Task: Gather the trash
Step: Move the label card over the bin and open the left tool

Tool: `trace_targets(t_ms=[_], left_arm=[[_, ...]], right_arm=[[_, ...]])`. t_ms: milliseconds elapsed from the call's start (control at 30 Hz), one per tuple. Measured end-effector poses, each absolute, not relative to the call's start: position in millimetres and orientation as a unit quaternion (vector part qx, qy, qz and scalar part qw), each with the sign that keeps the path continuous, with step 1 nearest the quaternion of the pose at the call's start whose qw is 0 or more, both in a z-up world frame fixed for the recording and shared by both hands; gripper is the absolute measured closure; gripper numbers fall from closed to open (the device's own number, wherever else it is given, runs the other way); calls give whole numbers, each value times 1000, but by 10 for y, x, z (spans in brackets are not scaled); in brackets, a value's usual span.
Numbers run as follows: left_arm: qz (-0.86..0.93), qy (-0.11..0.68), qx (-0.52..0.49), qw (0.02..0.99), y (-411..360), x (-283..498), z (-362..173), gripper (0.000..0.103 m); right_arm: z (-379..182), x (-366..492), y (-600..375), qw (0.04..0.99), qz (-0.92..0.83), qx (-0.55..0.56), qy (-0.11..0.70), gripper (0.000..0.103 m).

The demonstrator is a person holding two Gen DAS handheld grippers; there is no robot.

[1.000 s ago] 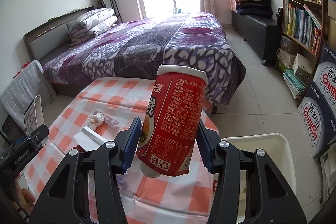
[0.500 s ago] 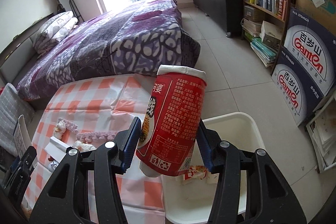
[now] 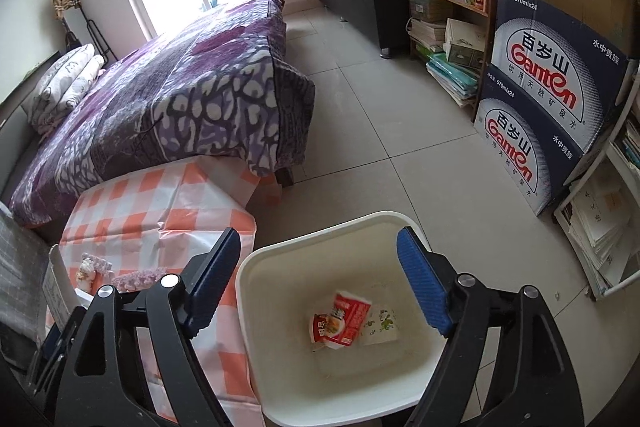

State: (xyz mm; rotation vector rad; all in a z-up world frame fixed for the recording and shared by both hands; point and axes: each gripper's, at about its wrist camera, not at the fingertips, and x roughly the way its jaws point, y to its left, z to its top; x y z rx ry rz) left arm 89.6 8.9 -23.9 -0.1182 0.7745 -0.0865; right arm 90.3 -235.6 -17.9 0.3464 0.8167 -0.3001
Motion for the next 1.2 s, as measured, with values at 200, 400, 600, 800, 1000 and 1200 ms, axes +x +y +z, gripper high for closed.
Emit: trace_targets(t_ms=[200,400,600,800,1000,1200], left_arm=[[-83,386,-43,918,-260,899,-288,43],[-132,399,-42,906,-596,875,-329,42],[-182,419,-47,889,-906,860,-394,42],[-223,446,-65,865,-1102,874,-478,41],[-233,467,-80,849,-1074,879,-537,26],[-202,473,-74,855,-842,890,-546,26]], right_arm=[[-99,832,-2595,892,-156,191,380,21],[-67,774,-2828,886,-167,222,372,18],[-59,717,-3005,881,-176,242,367,17],[-44,690,-3111,878,-178,256,363,16],[-18,681,-3129,877,-176,267,358,13],[-35,703,-3024,877,-172,264,363,11]])
